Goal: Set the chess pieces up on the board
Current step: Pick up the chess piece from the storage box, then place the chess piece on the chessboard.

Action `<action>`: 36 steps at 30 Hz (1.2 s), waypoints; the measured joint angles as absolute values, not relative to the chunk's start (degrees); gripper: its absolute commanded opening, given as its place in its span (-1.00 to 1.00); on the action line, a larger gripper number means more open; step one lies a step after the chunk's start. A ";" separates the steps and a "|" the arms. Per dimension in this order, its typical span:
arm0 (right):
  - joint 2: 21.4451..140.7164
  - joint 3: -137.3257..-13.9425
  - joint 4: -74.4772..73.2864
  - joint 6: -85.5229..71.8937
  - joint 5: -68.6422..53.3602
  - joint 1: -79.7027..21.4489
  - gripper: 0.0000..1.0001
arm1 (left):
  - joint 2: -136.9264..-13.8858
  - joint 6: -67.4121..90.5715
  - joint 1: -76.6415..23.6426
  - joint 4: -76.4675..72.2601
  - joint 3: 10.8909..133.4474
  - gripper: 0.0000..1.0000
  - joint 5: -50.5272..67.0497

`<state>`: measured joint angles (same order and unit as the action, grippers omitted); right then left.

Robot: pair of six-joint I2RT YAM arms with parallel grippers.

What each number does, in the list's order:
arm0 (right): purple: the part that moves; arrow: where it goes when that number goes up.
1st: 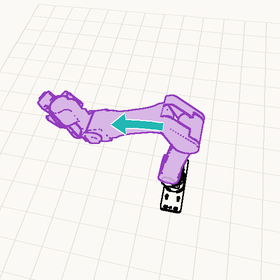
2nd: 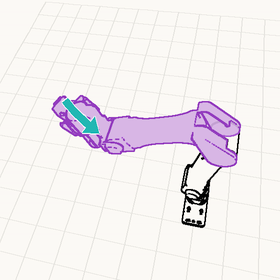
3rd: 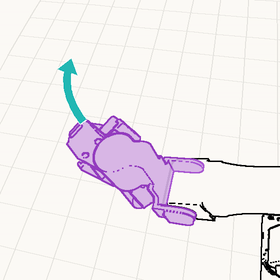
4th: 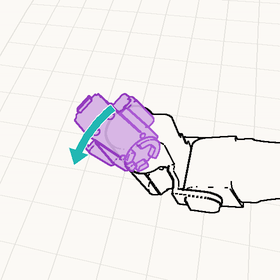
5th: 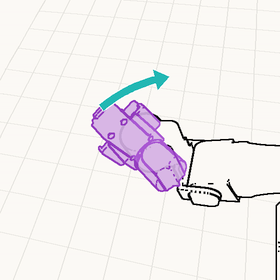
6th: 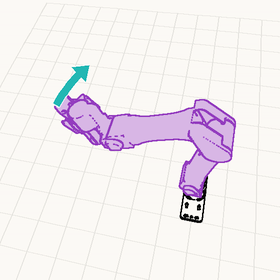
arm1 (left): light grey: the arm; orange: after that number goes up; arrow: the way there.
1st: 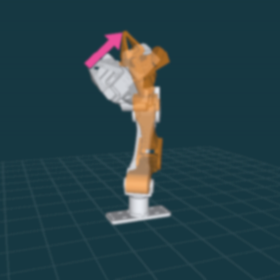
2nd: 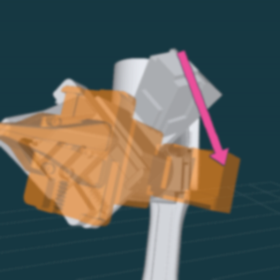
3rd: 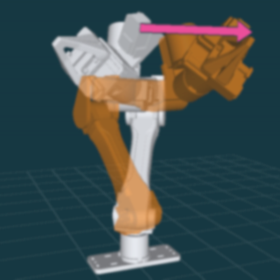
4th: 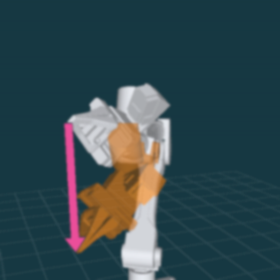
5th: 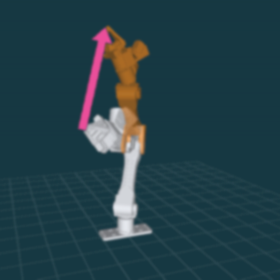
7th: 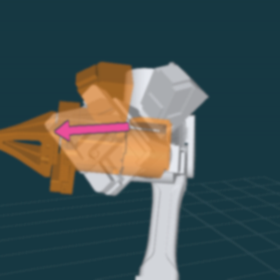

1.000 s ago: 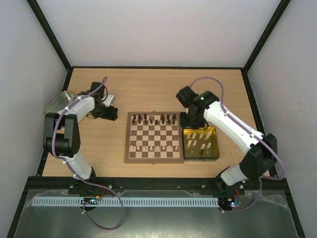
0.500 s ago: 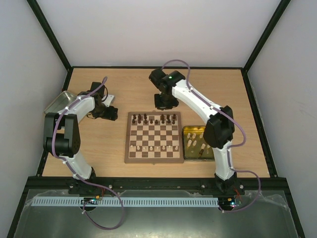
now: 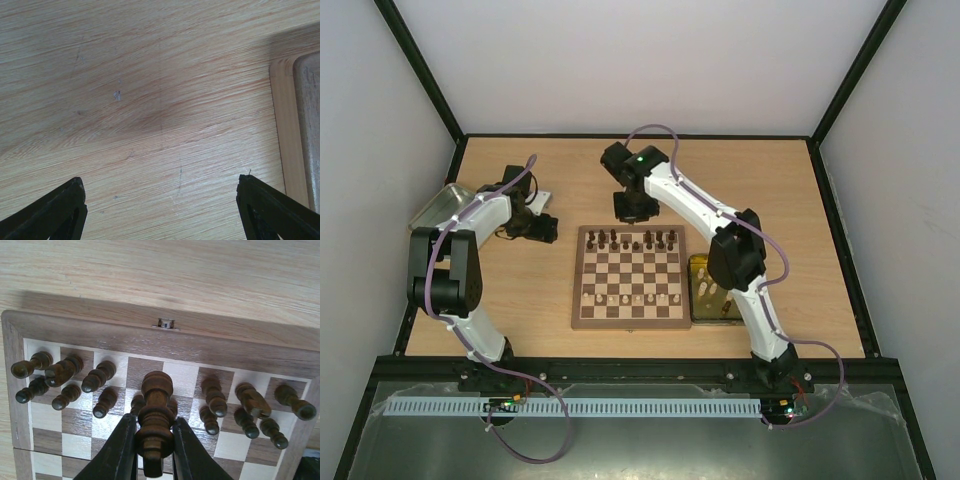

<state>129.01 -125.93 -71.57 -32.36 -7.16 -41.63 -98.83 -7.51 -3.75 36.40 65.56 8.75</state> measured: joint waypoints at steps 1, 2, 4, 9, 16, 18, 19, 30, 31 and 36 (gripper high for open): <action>129.27 -126.10 -71.57 -32.38 -7.16 -41.85 -0.84 | -98.83 -7.51 -3.75 36.40 65.56 0.65 8.75; 129.64 -126.15 -71.57 -32.38 -7.16 -42.11 -0.84 | -98.83 -7.51 -3.75 36.40 65.56 0.65 8.75; 130.34 -126.15 -71.59 -32.38 -7.18 -42.57 -0.84 | -98.83 -7.53 -3.75 36.38 65.56 0.65 8.75; 131.96 -126.15 -71.59 -32.36 -7.55 -43.16 -0.84 | -98.85 -7.51 -3.75 36.38 65.56 0.65 8.75; 132.77 -126.02 -71.48 -32.34 -7.88 -43.22 -0.84 | -98.91 -7.53 -3.75 36.34 65.56 0.65 8.75; 132.84 -125.67 -71.33 -32.34 -8.12 -43.22 -0.83 | -98.98 -7.51 -3.75 36.34 65.56 0.65 8.75; 132.88 -125.49 -71.24 -32.34 -8.21 -43.20 -0.83 | -99.04 -7.51 -3.75 36.34 65.56 0.65 8.75; 135.02 -125.40 -70.22 -32.34 -9.19 -43.20 -0.80 | -99.59 -7.53 -3.75 36.27 65.56 0.65 8.75; 135.09 -125.40 -70.22 -32.34 -9.21 -43.22 -0.80 | -99.61 -7.53 -3.75 36.27 65.56 0.65 8.75; 135.11 -125.40 -70.19 -32.32 -9.45 -43.22 -0.68 | -99.92 -7.53 -3.75 36.27 65.56 0.65 8.75</action>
<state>135.11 -125.40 -70.19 -32.32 -9.45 -43.22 -99.92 -7.53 -3.75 36.27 65.56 8.75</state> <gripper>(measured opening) 0.136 0.826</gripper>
